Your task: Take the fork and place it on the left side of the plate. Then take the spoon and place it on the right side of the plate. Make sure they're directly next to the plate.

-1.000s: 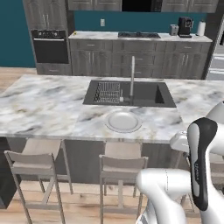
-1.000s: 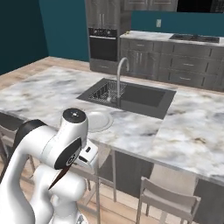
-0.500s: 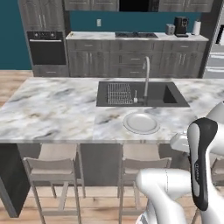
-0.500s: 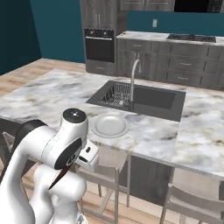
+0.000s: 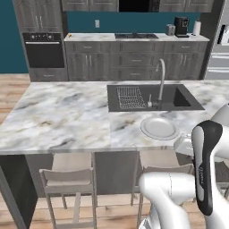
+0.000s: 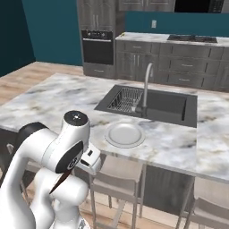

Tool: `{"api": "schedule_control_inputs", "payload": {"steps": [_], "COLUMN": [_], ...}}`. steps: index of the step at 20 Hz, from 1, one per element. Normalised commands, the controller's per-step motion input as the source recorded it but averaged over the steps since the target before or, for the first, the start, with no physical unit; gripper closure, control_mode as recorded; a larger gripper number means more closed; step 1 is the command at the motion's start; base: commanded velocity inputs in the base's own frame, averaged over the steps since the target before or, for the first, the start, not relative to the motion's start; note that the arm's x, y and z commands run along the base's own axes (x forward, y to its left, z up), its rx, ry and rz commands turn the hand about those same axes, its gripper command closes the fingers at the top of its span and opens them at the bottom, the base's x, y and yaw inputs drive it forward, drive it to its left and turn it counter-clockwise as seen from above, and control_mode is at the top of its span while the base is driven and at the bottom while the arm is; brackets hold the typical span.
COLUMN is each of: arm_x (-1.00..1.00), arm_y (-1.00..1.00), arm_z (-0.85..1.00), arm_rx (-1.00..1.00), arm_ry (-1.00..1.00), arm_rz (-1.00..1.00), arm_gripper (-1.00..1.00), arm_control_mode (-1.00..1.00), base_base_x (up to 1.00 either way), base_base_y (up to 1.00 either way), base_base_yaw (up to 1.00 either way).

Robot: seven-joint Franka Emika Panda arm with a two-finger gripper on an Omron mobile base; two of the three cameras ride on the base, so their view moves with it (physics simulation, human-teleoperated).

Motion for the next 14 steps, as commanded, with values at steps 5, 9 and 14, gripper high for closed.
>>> {"api": "schedule_control_inputs", "payload": {"steps": [5,9,14], "arm_x": [0.00,0.00,0.00], "arm_y": [0.00,0.00,0.00], "arm_z": [0.00,0.00,0.00], "arm_rx": [0.00,0.00,0.00], "arm_ry": [0.00,0.00,0.00], "arm_rz": [0.00,0.00,0.00], "arm_gripper": [1.00,1.00,1.00], "arm_control_mode": [1.00,1.00,1.00], "base_base_x": [0.48,0.55,0.51], "base_base_y": [0.30,0.12,0.17], "base_base_yaw": [-0.11,-0.05,-0.06]}}
